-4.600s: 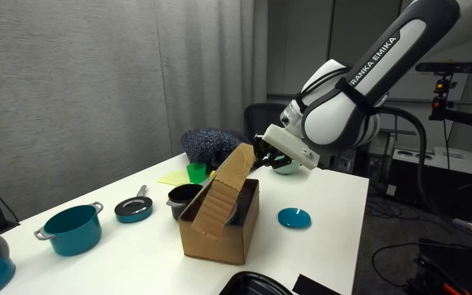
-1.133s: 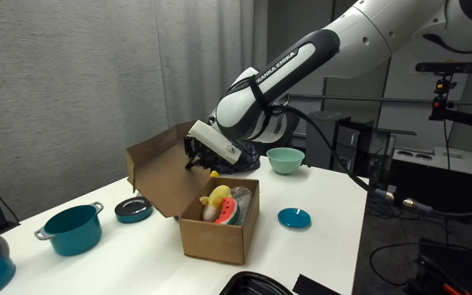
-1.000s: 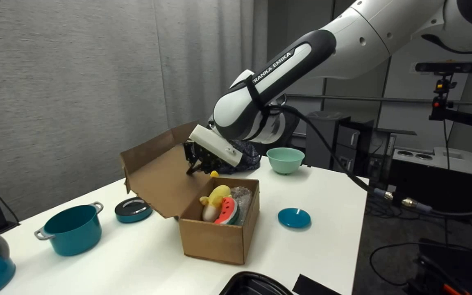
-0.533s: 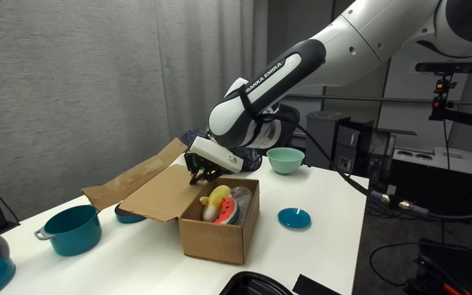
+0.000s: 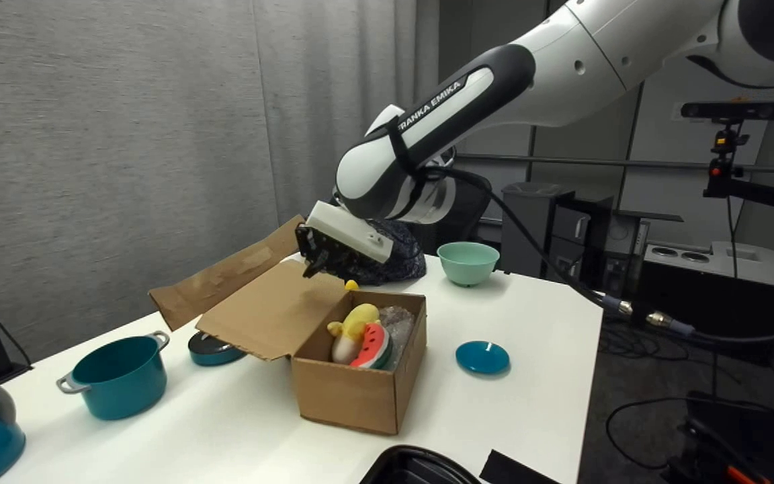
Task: Open the brown box.
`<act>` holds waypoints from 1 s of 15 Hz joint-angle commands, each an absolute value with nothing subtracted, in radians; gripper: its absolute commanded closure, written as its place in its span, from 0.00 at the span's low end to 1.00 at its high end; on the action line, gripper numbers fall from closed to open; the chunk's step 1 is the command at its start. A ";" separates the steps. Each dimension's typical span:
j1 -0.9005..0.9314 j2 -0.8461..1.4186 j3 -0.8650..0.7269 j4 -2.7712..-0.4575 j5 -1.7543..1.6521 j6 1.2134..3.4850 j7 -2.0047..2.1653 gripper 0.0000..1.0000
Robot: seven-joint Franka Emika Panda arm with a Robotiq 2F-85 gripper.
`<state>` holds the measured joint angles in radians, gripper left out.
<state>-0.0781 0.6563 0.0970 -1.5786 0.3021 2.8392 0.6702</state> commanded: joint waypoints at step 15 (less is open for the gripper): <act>-0.116 0.202 0.053 -1.705 0.421 2.248 0.136 0.99</act>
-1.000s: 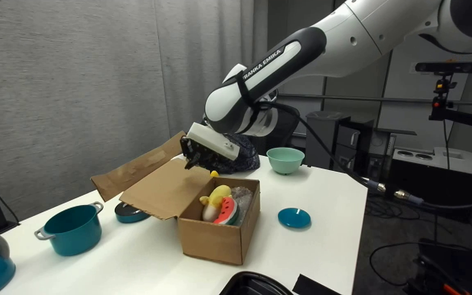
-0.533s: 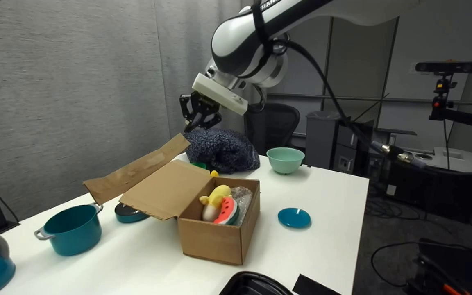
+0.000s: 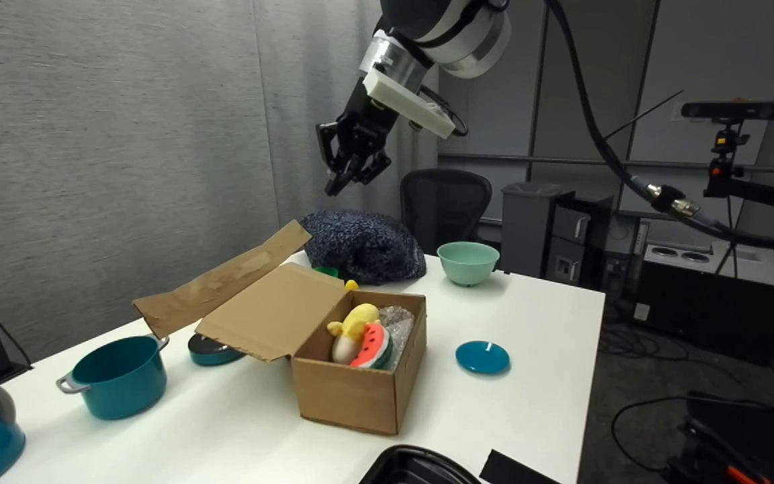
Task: Open the brown box.
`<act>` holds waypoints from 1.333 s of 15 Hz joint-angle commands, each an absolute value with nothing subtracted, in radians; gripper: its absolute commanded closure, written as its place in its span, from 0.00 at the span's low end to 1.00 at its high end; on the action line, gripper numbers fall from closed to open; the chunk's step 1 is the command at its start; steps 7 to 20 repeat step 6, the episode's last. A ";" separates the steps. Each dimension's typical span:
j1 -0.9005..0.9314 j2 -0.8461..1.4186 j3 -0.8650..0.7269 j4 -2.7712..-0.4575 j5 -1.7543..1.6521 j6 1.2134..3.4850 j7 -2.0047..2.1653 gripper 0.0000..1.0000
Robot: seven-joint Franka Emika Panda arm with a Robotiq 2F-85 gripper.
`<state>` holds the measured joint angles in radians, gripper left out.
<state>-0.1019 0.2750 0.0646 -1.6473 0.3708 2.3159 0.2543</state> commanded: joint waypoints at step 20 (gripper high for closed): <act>-0.091 0.210 0.030 -1.699 0.406 2.250 0.142 0.95</act>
